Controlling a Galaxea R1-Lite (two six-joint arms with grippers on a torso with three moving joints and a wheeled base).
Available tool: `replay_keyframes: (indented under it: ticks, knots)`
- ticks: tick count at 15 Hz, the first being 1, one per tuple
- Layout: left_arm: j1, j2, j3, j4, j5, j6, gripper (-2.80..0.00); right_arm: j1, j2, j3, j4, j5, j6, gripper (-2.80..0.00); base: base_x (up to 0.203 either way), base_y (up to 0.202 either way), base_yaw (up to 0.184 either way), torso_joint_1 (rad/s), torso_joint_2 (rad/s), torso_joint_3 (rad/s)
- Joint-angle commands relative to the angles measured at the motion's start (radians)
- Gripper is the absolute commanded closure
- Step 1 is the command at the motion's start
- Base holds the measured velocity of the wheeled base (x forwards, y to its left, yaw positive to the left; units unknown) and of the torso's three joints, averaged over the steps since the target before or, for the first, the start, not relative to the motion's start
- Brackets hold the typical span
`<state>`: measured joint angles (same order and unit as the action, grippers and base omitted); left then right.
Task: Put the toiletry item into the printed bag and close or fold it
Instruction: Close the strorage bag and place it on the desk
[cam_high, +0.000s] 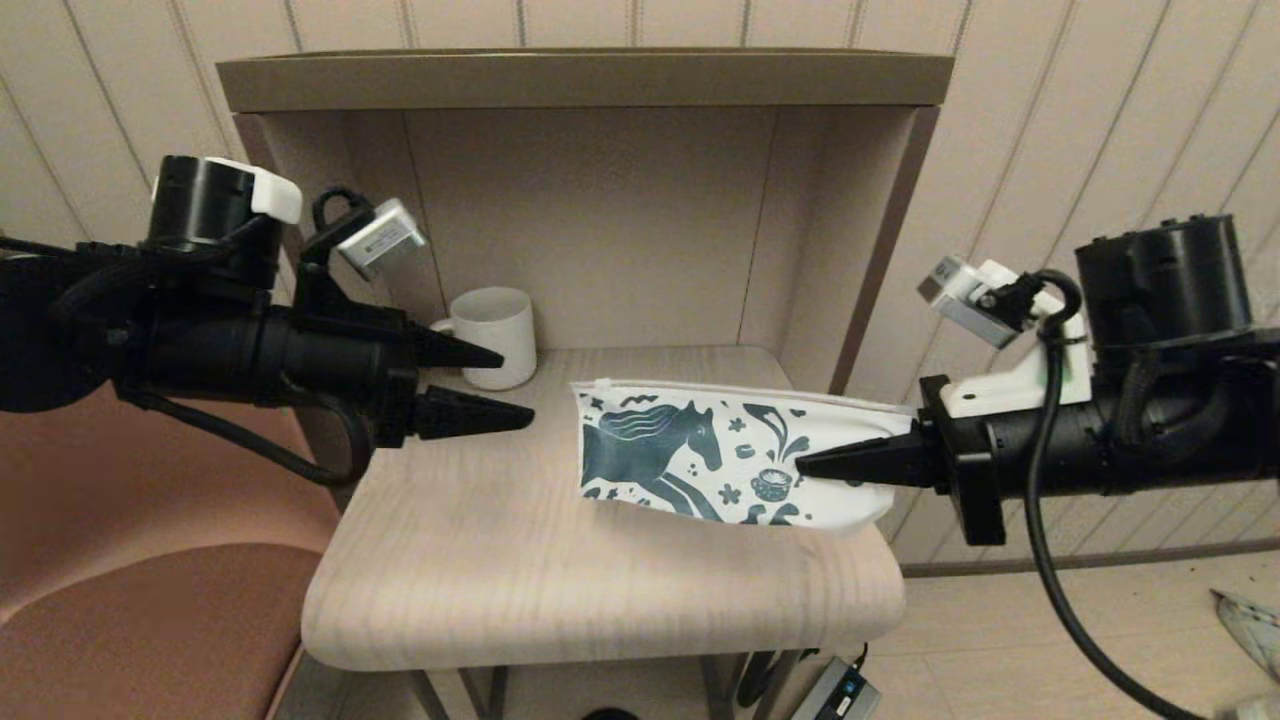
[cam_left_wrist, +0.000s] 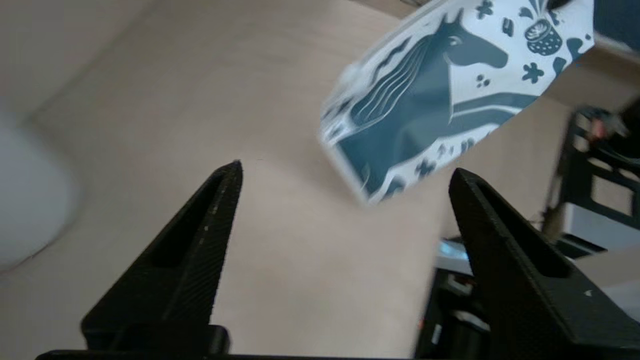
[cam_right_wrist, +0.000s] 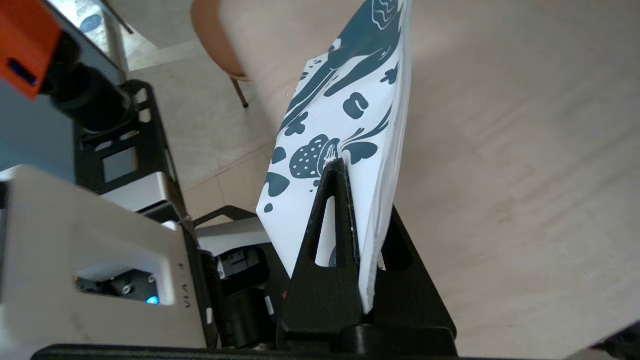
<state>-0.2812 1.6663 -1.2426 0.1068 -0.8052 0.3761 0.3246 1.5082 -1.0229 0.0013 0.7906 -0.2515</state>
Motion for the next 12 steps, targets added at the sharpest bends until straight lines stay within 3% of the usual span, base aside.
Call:
replay_keyframes:
  ticks: [1, 5, 6, 9, 12]
  knots:
    - [0.055, -0.005, 0.003, 0.001, -0.027, -0.003, -2.80, -0.014, 0.062, -0.016, 0.001, 0.003, 0.001, 0.00, 0.000, 0.000, 0.000, 0.000, 0.00, 0.000]
    - [0.057, -0.002, 0.018, -0.001, -0.039, -0.002, -2.80, -0.021, 0.106, -0.029, 0.002, 0.001, 0.009, 0.00, 0.000, 0.000, 0.000, 0.000, 0.00, 0.000]
    - [0.057, -0.003, 0.036, -0.012, -0.040, 0.000, 0.00, -0.030, 0.109, -0.030, 0.002, 0.002, 0.009, 0.00, 0.000, 0.000, 0.000, 0.000, 0.00, 0.000]
    - [0.057, -0.004, 0.101, -0.155, -0.037, -0.019, 0.00, -0.032, 0.122, -0.035, 0.002, 0.002, 0.009, 0.00, 0.000, 0.000, 0.000, 0.000, 0.00, 0.000]
    - [0.056, -0.017, 0.114, -0.185, -0.035, -0.054, 0.00, -0.035, 0.133, -0.046, 0.002, -0.001, 0.030, 0.00, 0.000, 0.000, 0.000, 0.000, 0.00, 0.000]
